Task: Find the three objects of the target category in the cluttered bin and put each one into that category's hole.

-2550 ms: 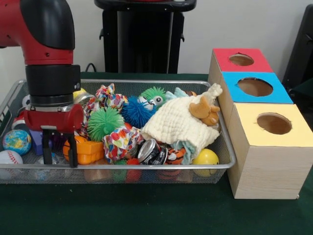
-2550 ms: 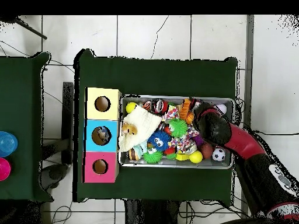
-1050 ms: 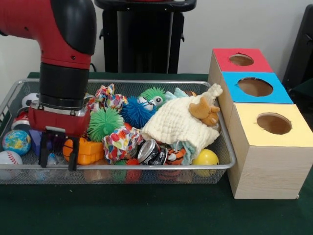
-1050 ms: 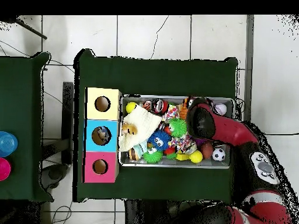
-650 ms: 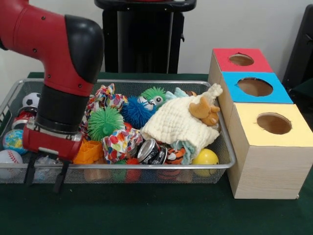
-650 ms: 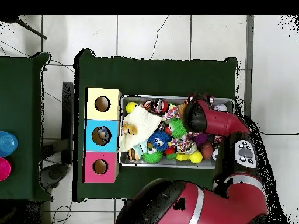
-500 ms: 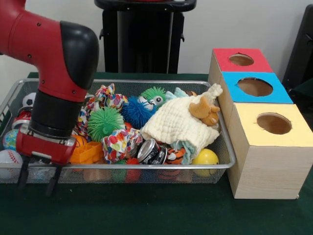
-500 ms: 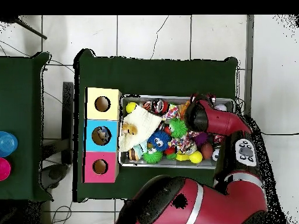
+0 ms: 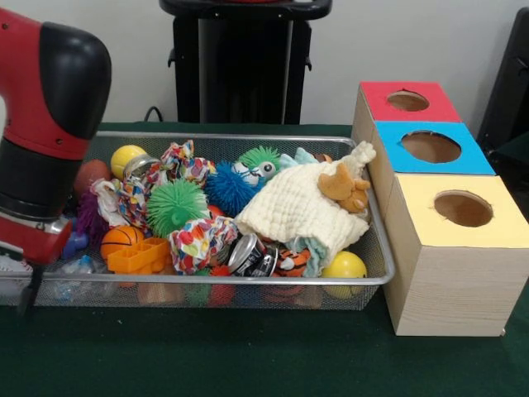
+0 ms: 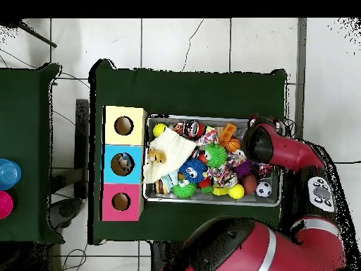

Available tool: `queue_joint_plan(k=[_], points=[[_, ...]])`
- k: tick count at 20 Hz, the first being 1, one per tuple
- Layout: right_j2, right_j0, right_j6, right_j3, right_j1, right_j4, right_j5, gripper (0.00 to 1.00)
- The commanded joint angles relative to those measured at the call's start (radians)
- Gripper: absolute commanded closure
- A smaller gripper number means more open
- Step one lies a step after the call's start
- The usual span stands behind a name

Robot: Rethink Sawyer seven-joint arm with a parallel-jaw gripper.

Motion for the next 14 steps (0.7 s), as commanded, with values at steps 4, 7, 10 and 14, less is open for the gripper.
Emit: queue_joint_plan(k=[4, 7, 10, 14], points=[[0.106, -0.054, 0.009, 0.153, -0.120, 0.013, 0.278, 0.00], [0.106, -0.045, 0.007, 0.159, -0.152, 0.020, 0.334, 0.00], [0.116, -0.044, 0.014, 0.174, -0.180, 0.029, 0.369, 0.00], [0.147, -0.060, 0.015, 0.167, -0.206, 0.064, 0.449, 0.00]])
